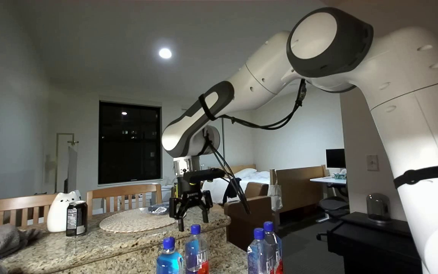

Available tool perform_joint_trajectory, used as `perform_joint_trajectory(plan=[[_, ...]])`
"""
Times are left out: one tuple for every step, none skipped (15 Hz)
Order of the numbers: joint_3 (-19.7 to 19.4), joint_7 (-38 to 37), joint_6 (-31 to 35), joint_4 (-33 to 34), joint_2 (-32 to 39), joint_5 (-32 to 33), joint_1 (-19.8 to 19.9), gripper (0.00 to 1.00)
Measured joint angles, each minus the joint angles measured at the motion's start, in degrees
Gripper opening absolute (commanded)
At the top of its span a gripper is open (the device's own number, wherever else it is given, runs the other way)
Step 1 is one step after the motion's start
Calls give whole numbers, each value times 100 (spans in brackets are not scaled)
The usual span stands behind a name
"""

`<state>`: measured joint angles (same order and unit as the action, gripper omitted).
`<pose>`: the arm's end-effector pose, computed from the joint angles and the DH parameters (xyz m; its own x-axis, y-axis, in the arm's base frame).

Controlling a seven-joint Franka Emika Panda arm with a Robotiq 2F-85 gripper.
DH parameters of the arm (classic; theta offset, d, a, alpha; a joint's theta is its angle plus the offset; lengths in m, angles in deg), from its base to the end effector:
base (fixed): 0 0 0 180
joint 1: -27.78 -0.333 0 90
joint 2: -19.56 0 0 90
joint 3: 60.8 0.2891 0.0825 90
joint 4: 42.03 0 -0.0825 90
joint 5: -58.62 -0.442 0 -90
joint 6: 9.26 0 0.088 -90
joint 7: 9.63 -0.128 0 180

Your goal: Move the water bottles forward

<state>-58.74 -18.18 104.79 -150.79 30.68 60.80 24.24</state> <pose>0.6329 0.0586 0.3159 0.9947 -0.0363 -0.0966 -0.0325 -0.9986 0.0409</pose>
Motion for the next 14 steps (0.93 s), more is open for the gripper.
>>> perform_joint_trajectory(plan=[[-5,-172,0,-41,0,0,0,100],[-15,-313,4,-79,0,-2,0,100],[-25,-396,18,-115,0,-5,2,100],[-35,-425,51,-149,0,-9,5,100],[-45,-426,93,-180,1,-10,7,100],[-51,-426,122,-198,5,-14,10,100],[-53,-426,136,-205,11,-18,13,87],[-53,-426,155,-207,18,-18,12,73],[-48,-423,168,-207,23,-20,11,67],[-41,-422,181,-207,26,-21,8,59],[-30,-417,206,-208,29,-21,3,53],[-13,-413,237,-207,32,-21,0,45],[2,-411,277,-207,35,-21,-7,39],[14,-409,324,-207,38,-21,-23,32]])
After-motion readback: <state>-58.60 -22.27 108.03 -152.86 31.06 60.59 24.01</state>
